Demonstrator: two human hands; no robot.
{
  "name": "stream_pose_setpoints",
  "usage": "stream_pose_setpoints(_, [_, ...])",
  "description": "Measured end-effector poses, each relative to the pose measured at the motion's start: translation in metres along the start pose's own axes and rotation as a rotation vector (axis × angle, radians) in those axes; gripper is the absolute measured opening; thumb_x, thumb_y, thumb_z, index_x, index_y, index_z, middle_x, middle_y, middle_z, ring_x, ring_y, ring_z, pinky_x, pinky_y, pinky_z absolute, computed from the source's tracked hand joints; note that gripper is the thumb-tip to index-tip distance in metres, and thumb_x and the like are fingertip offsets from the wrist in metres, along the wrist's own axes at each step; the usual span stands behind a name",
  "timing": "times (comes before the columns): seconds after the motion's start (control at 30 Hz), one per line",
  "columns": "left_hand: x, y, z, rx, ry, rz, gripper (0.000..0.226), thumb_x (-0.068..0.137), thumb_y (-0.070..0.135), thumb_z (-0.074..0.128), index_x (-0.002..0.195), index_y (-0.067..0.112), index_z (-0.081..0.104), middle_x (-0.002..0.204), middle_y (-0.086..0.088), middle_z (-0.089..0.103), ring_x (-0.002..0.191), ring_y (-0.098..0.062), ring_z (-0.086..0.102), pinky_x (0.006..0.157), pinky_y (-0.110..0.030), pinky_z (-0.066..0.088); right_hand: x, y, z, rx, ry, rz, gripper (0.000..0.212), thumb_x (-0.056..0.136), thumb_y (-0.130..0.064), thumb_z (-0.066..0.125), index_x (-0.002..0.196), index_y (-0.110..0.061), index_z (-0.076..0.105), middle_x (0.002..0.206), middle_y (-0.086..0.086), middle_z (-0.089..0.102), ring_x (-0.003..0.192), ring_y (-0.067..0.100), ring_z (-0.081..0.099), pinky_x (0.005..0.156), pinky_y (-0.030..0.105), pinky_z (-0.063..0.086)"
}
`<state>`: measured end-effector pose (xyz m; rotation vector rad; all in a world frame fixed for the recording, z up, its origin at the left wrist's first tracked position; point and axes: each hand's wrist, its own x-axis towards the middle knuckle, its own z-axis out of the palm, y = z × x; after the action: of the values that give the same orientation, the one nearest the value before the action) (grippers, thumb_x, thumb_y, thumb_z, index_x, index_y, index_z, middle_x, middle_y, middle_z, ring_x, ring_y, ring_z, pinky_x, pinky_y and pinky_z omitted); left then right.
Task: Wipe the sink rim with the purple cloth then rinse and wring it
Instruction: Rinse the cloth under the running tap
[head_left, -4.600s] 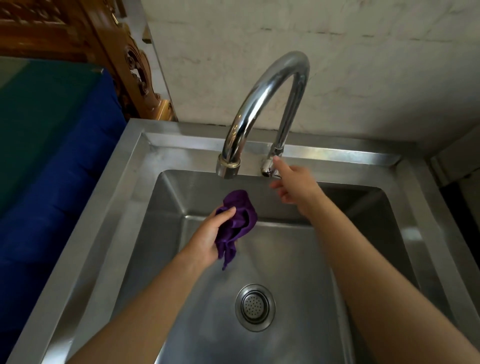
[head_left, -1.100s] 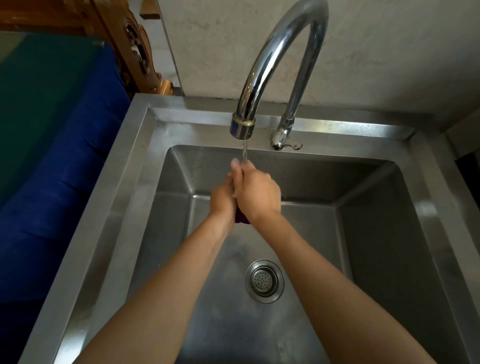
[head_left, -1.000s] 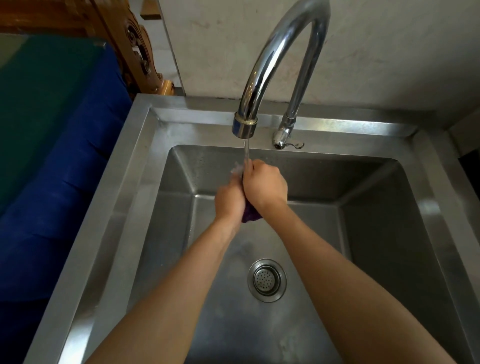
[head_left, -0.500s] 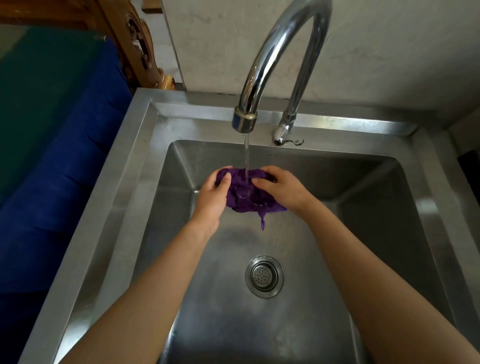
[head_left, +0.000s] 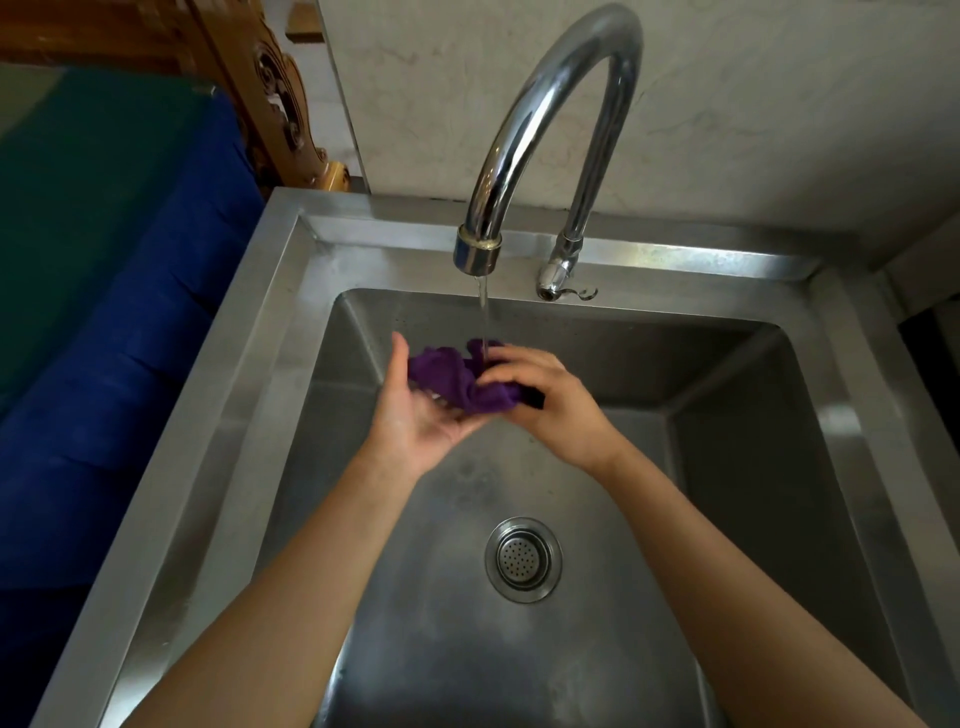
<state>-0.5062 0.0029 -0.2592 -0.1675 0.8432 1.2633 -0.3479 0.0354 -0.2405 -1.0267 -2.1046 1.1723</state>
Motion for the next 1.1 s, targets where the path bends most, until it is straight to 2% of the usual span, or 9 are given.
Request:
stream_pose_setpoints(0.13, [0.007,-0.002,0.007,0.116,0.07,0.157,0.033,0.089,0.016,0.053,0.121,0.008,0.054,0.111,-0.013,0.064,0.094,-0.026,0.064,0.087,-0.043,0.051,-0.021,0.001,0.001,0.326,0.066,0.352,0.052,0.083,0.007,0.052,0.121,-0.027,0.053,0.131,-0.015,0.041,0.135,0.014,0.031,0.111,0.032,0.027])
stream_pose_setpoints(0.27, [0.002,-0.013,0.01,0.148,-0.065,0.161,0.035,0.087,0.008,0.049,0.121,0.013,0.053,0.116,-0.012,0.065,0.1,-0.027,0.064,0.093,-0.045,0.047,-0.011,-0.001,0.012,0.77,0.119,0.611,0.05,0.096,-0.041,0.04,0.144,-0.038,0.022,0.142,-0.001,0.042,0.129,0.019,0.042,0.104,0.049,0.04])
stream_pose_setpoints(0.37, [-0.004,-0.018,0.017,0.185,-0.137,0.15,0.024,0.09,0.019,0.047,0.099,0.009,0.068,0.093,-0.007,0.073,0.087,-0.02,0.069,0.085,-0.036,0.05,0.002,-0.005,0.019,0.564,0.088,0.578,0.06,0.088,-0.059,0.041,0.142,-0.037,0.027,0.143,0.0,0.044,0.128,0.017,0.046,0.109,0.045,0.037])
stream_pose_setpoints(0.53, [0.0,-0.008,0.017,0.315,-0.011,0.191,0.024,0.084,0.034,0.061,0.092,0.013,0.069,0.087,-0.006,0.073,0.084,-0.02,0.068,0.087,-0.036,0.052,0.002,-0.012,0.018,0.022,0.182,0.331,0.038,0.094,-0.023,0.048,0.132,-0.02,0.047,0.123,0.007,0.062,0.112,0.022,0.057,0.098,0.036,0.045])
stream_pose_setpoints(0.7, [0.013,-0.006,0.009,0.424,0.084,0.292,0.027,0.088,0.031,0.058,0.112,0.019,0.056,0.091,-0.002,0.068,0.086,-0.016,0.065,0.075,-0.03,0.052,0.011,-0.029,0.011,-0.128,0.142,0.078,0.023,0.091,-0.019,0.053,0.111,-0.019,0.062,0.107,0.005,0.066,0.1,0.02,0.06,0.089,0.036,0.048])
stream_pose_setpoints(0.77, [0.014,-0.006,0.015,0.544,0.071,0.262,0.014,0.09,0.024,0.052,0.098,0.019,0.062,0.082,0.0,0.07,0.083,-0.015,0.065,0.078,-0.029,0.051,0.014,-0.03,0.005,-0.075,0.178,0.035,0.021,0.091,-0.016,0.052,0.11,-0.017,0.063,0.106,0.004,0.066,0.1,0.017,0.06,0.09,0.033,0.048])
stream_pose_setpoints(0.9, [0.01,-0.01,0.034,0.552,0.222,0.264,0.017,0.088,0.024,0.056,0.074,0.018,0.063,0.068,-0.001,0.068,0.07,-0.019,0.064,0.072,-0.031,0.052,0.012,-0.025,0.008,0.146,0.383,0.284,0.031,0.098,-0.025,0.039,0.122,-0.015,0.056,0.12,0.002,0.061,0.11,0.012,0.054,0.098,0.032,0.044])
stream_pose_setpoints(1.03, [0.016,-0.011,0.032,0.497,0.338,0.384,0.029,0.089,0.043,0.054,0.076,0.017,0.059,0.072,-0.001,0.064,0.068,-0.017,0.063,0.063,-0.031,0.052,-0.005,-0.026,0.028,0.266,0.227,0.565,0.05,0.093,-0.051,0.036,0.135,-0.026,0.039,0.128,0.004,0.051,0.108,0.025,0.057,0.069,0.04,0.057])
stream_pose_setpoints(1.1, [0.019,-0.013,0.026,0.523,0.308,0.342,0.038,0.085,0.052,0.052,0.078,0.016,0.06,0.077,-0.004,0.065,0.072,-0.018,0.064,0.069,-0.032,0.054,-0.01,-0.038,0.035,0.069,0.204,0.522,0.052,0.09,-0.05,0.044,0.135,-0.026,0.038,0.128,0.004,0.047,0.106,0.024,0.057,0.083,0.039,0.051])
